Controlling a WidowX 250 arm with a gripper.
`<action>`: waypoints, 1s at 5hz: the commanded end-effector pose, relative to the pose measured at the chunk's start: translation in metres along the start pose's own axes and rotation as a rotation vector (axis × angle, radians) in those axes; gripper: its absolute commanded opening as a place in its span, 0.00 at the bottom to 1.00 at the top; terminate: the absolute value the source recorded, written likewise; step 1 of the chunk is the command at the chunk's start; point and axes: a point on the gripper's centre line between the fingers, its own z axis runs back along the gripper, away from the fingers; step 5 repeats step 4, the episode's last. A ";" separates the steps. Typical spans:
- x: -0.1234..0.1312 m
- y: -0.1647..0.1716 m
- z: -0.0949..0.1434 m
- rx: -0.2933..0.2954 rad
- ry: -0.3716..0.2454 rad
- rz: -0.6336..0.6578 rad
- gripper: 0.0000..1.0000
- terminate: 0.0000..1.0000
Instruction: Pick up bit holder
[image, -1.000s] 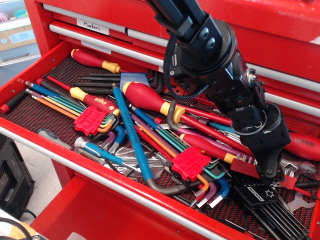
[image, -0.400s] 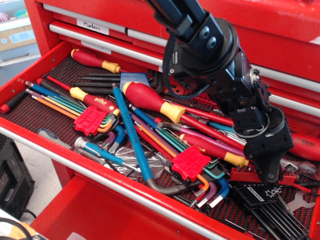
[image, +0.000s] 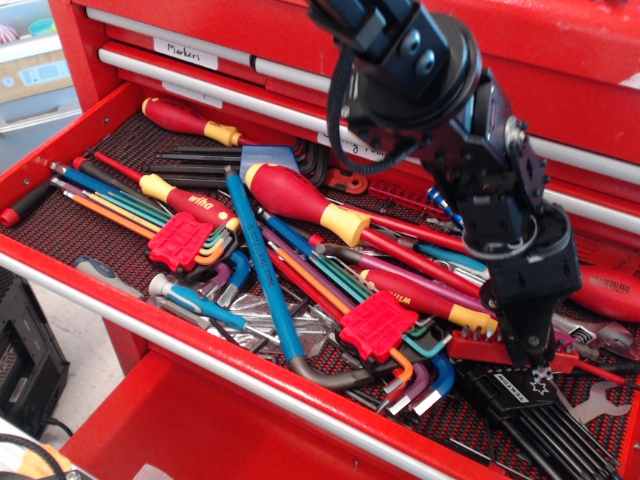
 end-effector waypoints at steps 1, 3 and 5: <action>0.006 0.018 0.096 0.092 0.081 -0.055 0.00 0.00; -0.011 0.042 0.179 0.147 0.270 -0.120 0.00 0.00; -0.014 0.045 0.192 0.158 0.295 -0.139 0.00 1.00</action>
